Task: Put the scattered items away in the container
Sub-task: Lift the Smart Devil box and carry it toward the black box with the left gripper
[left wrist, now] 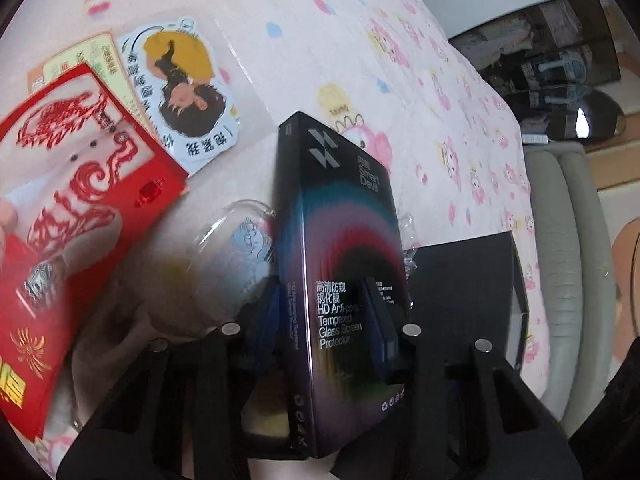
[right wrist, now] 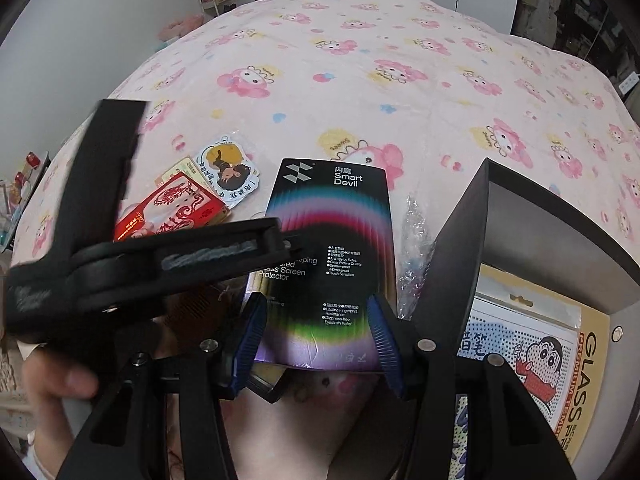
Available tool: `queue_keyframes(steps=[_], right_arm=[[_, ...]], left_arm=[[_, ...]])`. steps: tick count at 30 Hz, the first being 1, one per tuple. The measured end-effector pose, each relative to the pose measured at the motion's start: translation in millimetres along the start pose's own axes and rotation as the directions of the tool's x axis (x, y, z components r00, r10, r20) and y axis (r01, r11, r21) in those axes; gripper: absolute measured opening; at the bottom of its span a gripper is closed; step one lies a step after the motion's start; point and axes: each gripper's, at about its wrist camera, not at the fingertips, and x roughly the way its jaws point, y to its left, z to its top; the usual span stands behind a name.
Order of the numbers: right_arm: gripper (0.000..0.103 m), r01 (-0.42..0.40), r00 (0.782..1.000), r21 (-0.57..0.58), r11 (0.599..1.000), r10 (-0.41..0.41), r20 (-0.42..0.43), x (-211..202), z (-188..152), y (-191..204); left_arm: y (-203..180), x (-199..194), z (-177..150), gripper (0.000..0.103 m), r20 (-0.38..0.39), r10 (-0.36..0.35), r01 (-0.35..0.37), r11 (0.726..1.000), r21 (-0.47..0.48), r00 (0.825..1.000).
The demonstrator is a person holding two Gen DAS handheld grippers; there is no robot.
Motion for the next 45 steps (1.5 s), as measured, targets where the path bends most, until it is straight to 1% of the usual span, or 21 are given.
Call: queue_keyframes(steps=[4,7,9,13,14,15,16,18,21,23,25,27,28,29,31,34,35,38,40,42,45], right_arm=[[0.049,-0.033,0.999,0.033,0.999,0.033,-0.004,-3.2,-2.3,-2.4],[0.049,-0.082,0.996,0.05,0.995,0.083,-0.013,-6.3,-9.6,1.6],[0.051,-0.139,0.99,0.048,0.989,0.14,-0.026,-9.0,-16.9,10.9],[0.055,-0.186,0.982,-0.01,0.983,0.185,-0.033,-11.0,-24.4,36.0],[0.056,-0.19,0.981,-0.015,0.982,0.19,-0.045,-8.1,-24.7,41.3],[0.056,-0.189,0.981,-0.024,0.982,0.187,-0.057,-3.6,-24.0,46.2],[0.057,-0.181,0.982,-0.034,0.983,0.178,-0.068,1.3,-23.3,50.8],[0.058,-0.155,0.984,-0.037,0.987,0.152,-0.09,13.5,-21.9,55.0],[0.058,-0.092,0.99,-0.002,0.996,0.091,-0.109,31.1,-22.5,48.2],[0.059,-0.048,0.991,0.033,0.998,0.052,-0.121,42.5,-23.6,41.6],[0.061,-0.063,0.989,0.031,0.998,0.067,-0.132,49.0,-26.2,45.2],[0.069,-0.12,0.978,0.058,0.991,0.128,-0.168,56.2,-29.7,46.3],[0.071,-0.139,0.973,0.07,0.988,0.149,-0.174,57.6,-31.7,46.1],[0.071,-0.158,0.969,0.084,0.984,0.171,-0.179,57.1,-33.6,45.2],[0.068,-0.226,0.949,0.102,0.969,0.242,-0.203,53.2,-39.2,45.8],[0.064,-0.313,0.916,0.121,0.942,0.333,-0.223,46.3,-49.2,50.7],[0.064,-0.309,0.92,0.128,0.942,0.33,-0.212,46.0,-50.0,49.8],[0.064,-0.235,0.951,0.129,0.963,0.256,-0.176,54.3,-46.2,46.6],[0.065,-0.24,0.948,0.185,0.953,0.271,-0.169,64.3,-43.8,39.8],[0.061,-0.239,0.947,0.226,0.944,0.278,-0.159,65.9,-41.5,34.6],[0.058,-0.219,0.959,0.203,0.954,0.249,-0.136,50.0,-41.6,37.8]], left_arm=[[-2.0,-23.8,-8.4,0.029,0.047,-0.011,0.01,1.0,0.022,0.999],[7.1,-55.9,-24.9,0.028,0.091,0.038,-0.04,0.999,0.013,0.995],[23.9,-74.0,-37.4,0.028,0.107,0.032,-0.027,0.999,-0.039,0.994],[68.2,-92.4,-59.3,0.03,0.086,0.05,-0.032,0.981,-0.193,0.995],[70.6,-95.2,-58.4,0.032,0.1,0.05,-0.029,0.979,-0.201,0.994],[70.9,-97.9,-56.9,0.034,0.119,0.07,-0.045,0.978,-0.202,0.99],[68.9,-100.0,-55.4,0.039,0.143,0.126,-0.096,0.975,-0.199,0.982],[65.3,-97.8,-54.1,0.041,0.162,0.18,-0.147,0.969,-0.198,0.97],[65.4,-86.3,-50.0,0.041,0.13,0.184,-0.158,0.969,-0.192,0.974],[65.0,-76.3,-45.9,0.047,0.097,0.181,-0.161,0.971,-0.179,0.979],[69.2,-64.6,-42.0,0.053,0.047,0.162,-0.152,0.972,-0.178,0.986],[68.9,-63.8,-44.5,0.053,0.039,0.163,-0.154,0.972,-0.178,0.986],[67.8,-66.7,-46.7,0.049,0.045,0.168,-0.158,0.971,-0.177,0.985],[66.3,-71.4,-49.9,0.046,0.055,0.17,-0.158,0.971,-0.177,0.984],[61.9,-82.9,-56.7,0.046,0.09,0.172,-0.155,0.973,-0.172,0.981],[53.2,-91.9,-59.8,0.047,0.139,0.246,-0.225,0.963,-0.147,0.959],[53.5,-87.9,-58.1,0.047,0.127,0.254,-0.236,0.961,-0.144,0.959],[64.2,-73.6,-49.9,0.048,0.07,0.245,-0.231,0.959,-0.162,0.967],[66.8,-67.8,-48.2,0.051,0.046,0.234,-0.223,0.96,-0.167,0.971],[64.9,-68.8,-52.1,0.051,0.035,0.229,-0.221,0.964,-0.146,0.973],[59.8,-80.1,-60.9,0.051,0.032,0.203,-0.198,0.973,-0.115,0.979]])
